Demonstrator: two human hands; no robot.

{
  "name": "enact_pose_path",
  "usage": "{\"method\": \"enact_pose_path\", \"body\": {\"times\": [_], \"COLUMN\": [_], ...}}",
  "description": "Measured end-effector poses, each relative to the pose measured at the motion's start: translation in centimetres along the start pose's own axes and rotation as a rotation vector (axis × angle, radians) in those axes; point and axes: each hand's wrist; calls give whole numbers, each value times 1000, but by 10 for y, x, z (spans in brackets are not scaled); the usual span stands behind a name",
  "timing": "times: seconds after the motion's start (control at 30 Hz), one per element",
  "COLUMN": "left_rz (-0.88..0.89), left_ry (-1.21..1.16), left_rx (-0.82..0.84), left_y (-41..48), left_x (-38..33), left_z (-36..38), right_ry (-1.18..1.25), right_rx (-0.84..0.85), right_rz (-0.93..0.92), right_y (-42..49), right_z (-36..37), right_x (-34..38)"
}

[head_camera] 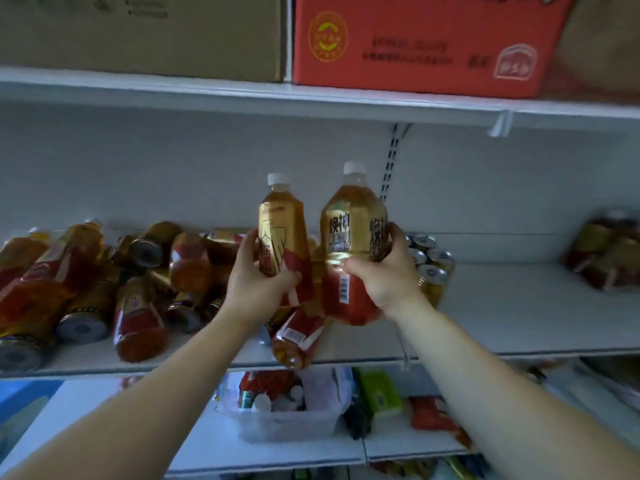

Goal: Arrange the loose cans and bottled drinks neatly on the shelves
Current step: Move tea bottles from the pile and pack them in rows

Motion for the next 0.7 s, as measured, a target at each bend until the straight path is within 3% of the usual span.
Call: {"method": "enact_pose_path", "body": {"times": [0.17,0.4,0.7], "left_rz": [-91,-64,-28], "left_ry": [-221,-89,53], "left_rx": [191,383,516], "left_y": [-41,-116,-167], "left_x": [-7,-6,-14], "left_z": [104,279,451], "right_ry": [132,350,-101], "right_rx": [-197,-511,-573], "right_rz": [54,127,197], "right_y": [-39,-91,-125], "right_z": [-105,-281,-465], "right_x": [-23,-41,-52]}}
Point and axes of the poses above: each hand's wrist, its own y-axis towards the middle knuckle, its own z-axis out of the palm, x = y × z, and after that the axes turned 9 degrees about -z, right-handed
